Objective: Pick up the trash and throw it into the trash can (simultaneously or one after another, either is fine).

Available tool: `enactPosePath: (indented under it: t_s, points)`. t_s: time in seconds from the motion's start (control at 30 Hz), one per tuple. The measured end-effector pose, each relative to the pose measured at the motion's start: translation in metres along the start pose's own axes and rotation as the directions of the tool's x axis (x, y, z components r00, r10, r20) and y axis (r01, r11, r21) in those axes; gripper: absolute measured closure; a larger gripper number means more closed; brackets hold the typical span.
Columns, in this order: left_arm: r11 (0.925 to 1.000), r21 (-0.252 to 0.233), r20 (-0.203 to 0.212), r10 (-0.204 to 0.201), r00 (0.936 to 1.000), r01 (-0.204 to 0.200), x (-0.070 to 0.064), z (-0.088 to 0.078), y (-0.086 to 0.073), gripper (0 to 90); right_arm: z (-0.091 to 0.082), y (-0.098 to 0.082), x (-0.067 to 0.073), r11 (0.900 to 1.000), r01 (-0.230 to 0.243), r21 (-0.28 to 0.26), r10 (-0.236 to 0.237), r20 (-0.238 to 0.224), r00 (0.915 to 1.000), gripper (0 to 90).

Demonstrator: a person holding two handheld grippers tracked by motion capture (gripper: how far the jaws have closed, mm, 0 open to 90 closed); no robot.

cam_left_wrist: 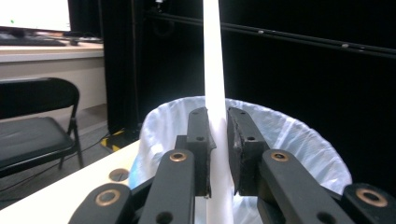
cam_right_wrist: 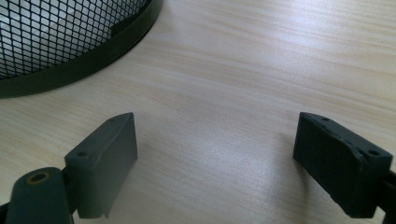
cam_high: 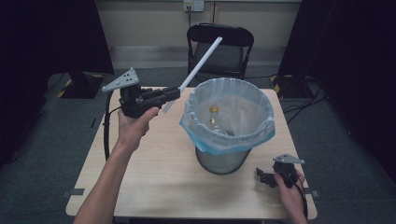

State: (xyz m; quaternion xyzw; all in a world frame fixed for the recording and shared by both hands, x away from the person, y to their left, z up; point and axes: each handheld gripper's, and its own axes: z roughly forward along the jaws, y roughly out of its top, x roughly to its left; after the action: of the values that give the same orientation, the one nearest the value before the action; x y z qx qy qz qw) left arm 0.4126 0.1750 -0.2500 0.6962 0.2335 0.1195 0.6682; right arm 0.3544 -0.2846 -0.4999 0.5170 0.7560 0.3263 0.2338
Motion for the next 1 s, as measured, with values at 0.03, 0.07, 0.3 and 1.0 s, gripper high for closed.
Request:
enactPosePath:
  t_s: [0.03, 0.07, 0.3, 1.0]
  points:
    - [0.9999, 0.009, 0.011, 0.013, 0.9999, -0.013, -0.002, 0.004, 0.003, 80.2, 0.000, 0.000, 0.000, 1.000, 0.000, 0.000, 0.000, 0.000, 1.0000, 12.6]
    - [0.9998, 0.008, 0.017, 0.016, 0.9997, -0.016, -0.004, 0.006, 0.005, 80.2, 0.000, 0.000, 0.000, 1.000, 0.000, 0.000, 0.000, 0.000, 1.0000, 12.6]
    - [0.9994, 0.016, 0.059, 0.031, 0.9978, -0.032, -0.007, 0.019, 0.013, 80.2, 0.000, 0.000, 0.000, 1.000, 0.000, 0.000, 0.000, 0.000, 1.0000, 12.6]
    - [0.9972, 0.055, 0.126, 0.044, 0.9910, -0.051, -0.026, 0.060, 0.031, 80.2, 0.000, 0.000, 0.000, 1.000, 0.000, 0.000, 0.000, 0.000, 1.0000, 12.6]
